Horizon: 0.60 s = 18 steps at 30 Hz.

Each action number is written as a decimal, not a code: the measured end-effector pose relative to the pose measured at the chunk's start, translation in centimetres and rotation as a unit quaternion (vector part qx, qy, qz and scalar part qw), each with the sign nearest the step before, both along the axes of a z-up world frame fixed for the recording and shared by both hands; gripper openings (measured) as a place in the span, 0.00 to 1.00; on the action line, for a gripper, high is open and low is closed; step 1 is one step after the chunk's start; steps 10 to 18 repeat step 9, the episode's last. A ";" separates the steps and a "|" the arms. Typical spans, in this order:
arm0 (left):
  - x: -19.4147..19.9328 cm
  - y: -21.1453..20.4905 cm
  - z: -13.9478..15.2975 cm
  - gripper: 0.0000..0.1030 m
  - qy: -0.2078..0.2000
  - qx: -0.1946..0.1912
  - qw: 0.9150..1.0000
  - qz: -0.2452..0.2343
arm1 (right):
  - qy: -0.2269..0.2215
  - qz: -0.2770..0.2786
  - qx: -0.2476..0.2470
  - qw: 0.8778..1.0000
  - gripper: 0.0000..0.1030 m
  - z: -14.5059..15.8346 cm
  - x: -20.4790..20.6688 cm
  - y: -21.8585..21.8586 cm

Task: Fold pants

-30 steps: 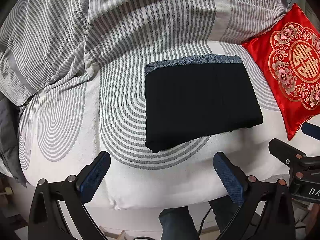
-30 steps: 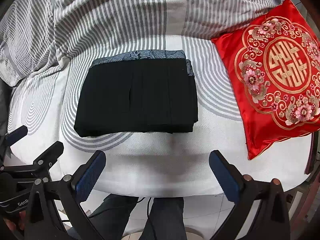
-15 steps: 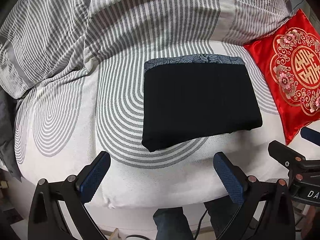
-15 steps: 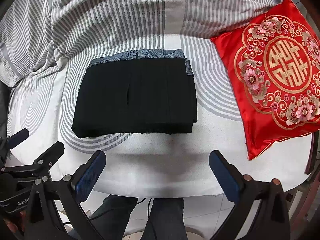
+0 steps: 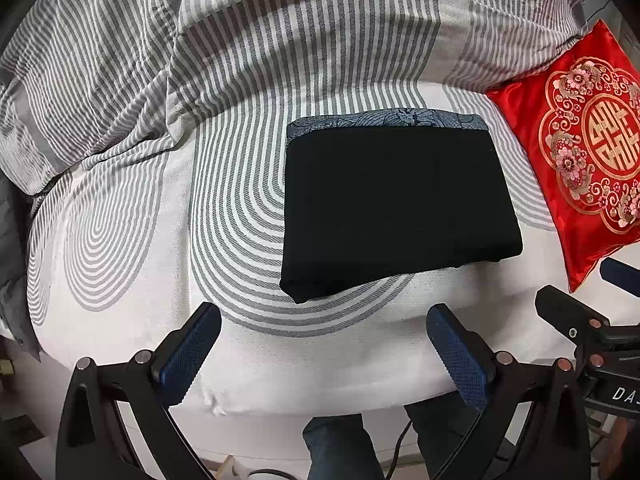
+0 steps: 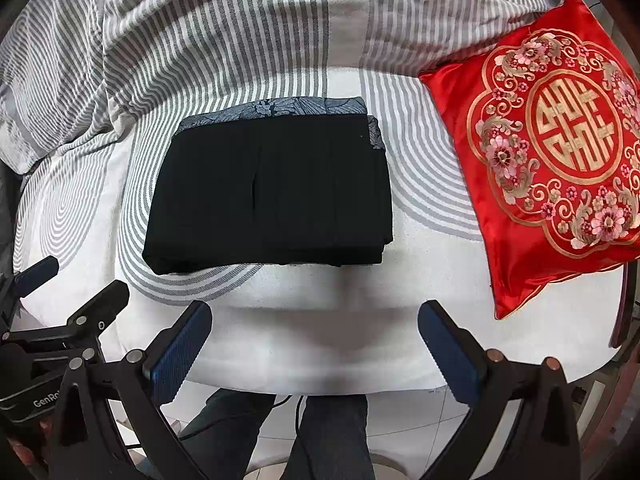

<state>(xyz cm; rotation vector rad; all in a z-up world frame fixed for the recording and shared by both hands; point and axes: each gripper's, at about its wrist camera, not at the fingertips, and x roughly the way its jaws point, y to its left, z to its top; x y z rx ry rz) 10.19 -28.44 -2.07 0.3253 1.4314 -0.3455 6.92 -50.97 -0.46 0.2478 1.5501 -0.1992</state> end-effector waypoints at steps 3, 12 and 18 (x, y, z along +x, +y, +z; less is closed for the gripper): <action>0.0 0.1 0.0 1.00 -0.001 -0.001 1.000 0.001 | 0.000 0.000 -0.001 1.000 1.00 0.0 0.0 -0.1; -0.1 0.0 0.2 1.00 -0.008 -0.008 1.000 0.007 | -0.001 0.000 -0.001 1.000 1.00 0.0 0.0 -0.1; -0.1 0.0 0.2 1.00 -0.008 -0.008 1.000 0.007 | -0.001 0.000 -0.001 1.000 1.00 0.0 0.0 -0.1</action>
